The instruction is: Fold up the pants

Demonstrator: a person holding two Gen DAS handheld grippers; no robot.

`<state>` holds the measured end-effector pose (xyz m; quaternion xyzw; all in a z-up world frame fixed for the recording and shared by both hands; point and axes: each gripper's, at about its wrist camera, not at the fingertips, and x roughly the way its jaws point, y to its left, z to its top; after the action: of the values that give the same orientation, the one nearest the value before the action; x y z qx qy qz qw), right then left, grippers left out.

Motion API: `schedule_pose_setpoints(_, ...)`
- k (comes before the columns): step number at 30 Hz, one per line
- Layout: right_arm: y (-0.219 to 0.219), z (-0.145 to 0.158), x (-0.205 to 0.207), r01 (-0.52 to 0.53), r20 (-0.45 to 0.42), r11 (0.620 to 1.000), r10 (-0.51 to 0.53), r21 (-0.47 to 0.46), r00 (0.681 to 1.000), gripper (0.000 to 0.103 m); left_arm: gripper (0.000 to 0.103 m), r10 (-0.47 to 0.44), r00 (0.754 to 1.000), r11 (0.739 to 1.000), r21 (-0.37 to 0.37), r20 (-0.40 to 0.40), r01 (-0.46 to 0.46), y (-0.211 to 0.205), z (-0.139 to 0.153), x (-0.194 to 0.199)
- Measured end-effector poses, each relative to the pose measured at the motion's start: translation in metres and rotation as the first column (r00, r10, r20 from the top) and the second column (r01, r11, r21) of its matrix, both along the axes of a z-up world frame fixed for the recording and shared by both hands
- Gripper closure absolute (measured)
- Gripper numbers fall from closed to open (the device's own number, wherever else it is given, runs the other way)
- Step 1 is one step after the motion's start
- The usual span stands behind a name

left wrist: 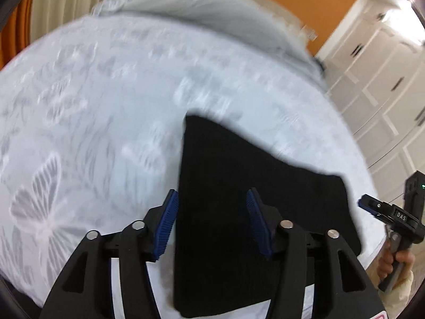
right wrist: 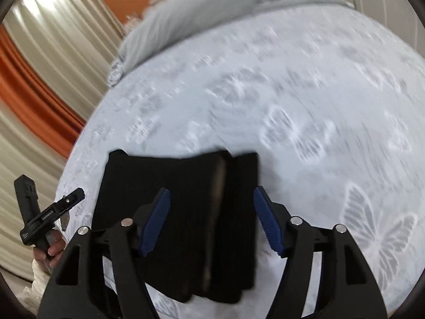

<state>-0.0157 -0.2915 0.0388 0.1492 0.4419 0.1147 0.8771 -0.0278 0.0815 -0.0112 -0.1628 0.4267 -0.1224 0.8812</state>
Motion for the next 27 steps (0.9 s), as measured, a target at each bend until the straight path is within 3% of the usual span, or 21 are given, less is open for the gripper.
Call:
schedule_pose_setpoints(1, 0.003, 0.003, 0.001, 0.002, 0.011, 1.000, -0.002, -0.013, 1.000, 0.044, 0.040, 0.010, 0.999, 1.000, 0.021, 0.036, -0.011, -0.003, 0.007, -0.002)
schedule_pose_setpoints(3, 0.025, 0.005, 0.009, -0.071, 0.030, 0.997, 0.070, 0.019, 0.997, 0.071, 0.040, 0.002, 0.998, 0.999, 0.043, 0.067, -0.005, -0.016, 0.013, -0.001)
schedule_pose_setpoints(4, 0.035, 0.007, 0.005, -0.113, 0.046, 0.993, 0.112, 0.021, 0.993, 0.090, 0.040, -0.004, 0.998, 0.999, 0.040, 0.069, 0.001, -0.018, 0.013, -0.002)
schedule_pose_setpoints(5, 0.043, 0.008, 0.004, -0.144, 0.054, 0.990, 0.143, 0.005, 0.988, 0.093, 0.039, -0.017, 0.998, 0.999, 0.032, 0.062, 0.015, -0.028, 0.012, 0.001)
schedule_pose_setpoints(6, 0.055, -0.001, 0.010, -0.171, 0.037, 0.984, 0.173, -0.060, 0.984, 0.093, 0.037, -0.031, 0.998, 0.999, 0.024, 0.055, 0.029, -0.037, 0.009, 0.004)
schedule_pose_setpoints(8, 0.054, -0.031, 0.034, -0.107, -0.083, 0.976, 0.093, -0.191, 0.992, 0.098, 0.032, -0.045, 0.999, 0.997, 0.056, 0.030, 0.044, -0.055, 0.001, 0.013)
schedule_pose_setpoints(10, 0.038, -0.043, 0.045, -0.029, -0.128, 0.991, 0.012, -0.134, 0.992, 0.098, 0.031, -0.056, 0.998, 0.989, 0.136, -0.010, 0.057, -0.073, -0.018, 0.023)
schedule_pose_setpoints(12, 0.035, -0.020, 0.036, -0.022, -0.071, 0.998, 0.018, -0.066, 0.997, 0.095, 0.031, -0.052, 0.998, 0.975, 0.213, -0.042, 0.059, -0.086, -0.038, 0.034)
schedule_pose_setpoints(14, 0.042, 0.002, 0.016, -0.099, 0.012, 0.994, 0.100, -0.043, 0.995, 0.094, 0.031, -0.040, 0.999, 0.968, 0.249, -0.007, 0.041, -0.089, -0.038, 0.029)
schedule_pose_setpoints(15, 0.045, 0.000, 0.011, -0.117, 0.010, 0.991, 0.118, -0.060, 0.993, 0.094, 0.031, -0.050, 0.999, 0.971, 0.232, 0.001, 0.049, -0.088, -0.035, 0.028)
schedule_pose_setpoints(17, 0.041, -0.028, 0.020, -0.086, -0.114, 0.982, 0.067, -0.170, 0.991, 0.096, 0.029, -0.066, 0.998, 0.983, 0.172, -0.006, 0.066, -0.080, -0.032, 0.026)
schedule_pose_setpoints(18, 0.034, -0.044, 0.026, -0.065, -0.169, 0.984, 0.036, -0.167, 0.985, 0.099, 0.028, -0.065, 0.998, 0.986, 0.152, -0.016, 0.067, -0.077, -0.032, 0.026)
schedule_pose_setpoints(20, 0.023, -0.037, 0.026, -0.038, -0.153, 0.997, 0.028, -0.064, 0.988, 0.099, 0.028, -0.051, 0.998, 0.991, 0.122, -0.025, 0.054, -0.068, -0.033, 0.027)
schedule_pose_setpoints(22, 0.021, -0.011, 0.005, -0.060, -0.065, 0.996, 0.056, -0.064, 0.996, 0.094, 0.028, -0.037, 0.999, 0.991, 0.130, -0.017, 0.039, -0.063, -0.028, 0.025)
schedule_pose_setpoints(24, 0.022, -0.002, -0.017, -0.132, -0.043, 0.991, 0.132, 0.001, 0.990, 0.094, 0.028, -0.006, 1.000, 0.990, 0.141, 0.022, 0.003, -0.051, -0.019, 0.018)
schedule_pose_setpoints(26, 0.026, -0.012, -0.031, -0.189, -0.059, 0.982, 0.189, 0.006, 0.980, 0.094, 0.028, 0.000, 0.999, 0.992, 0.129, 0.039, -0.005, -0.040, -0.013, 0.006)
schedule_pose_setpoints(27, 0.035, -0.024, -0.036, -0.206, -0.103, 0.978, 0.201, -0.043, 0.974, 0.094, 0.028, -0.001, 0.999, 0.992, 0.123, 0.039, -0.004, -0.038, -0.012, 0.002)
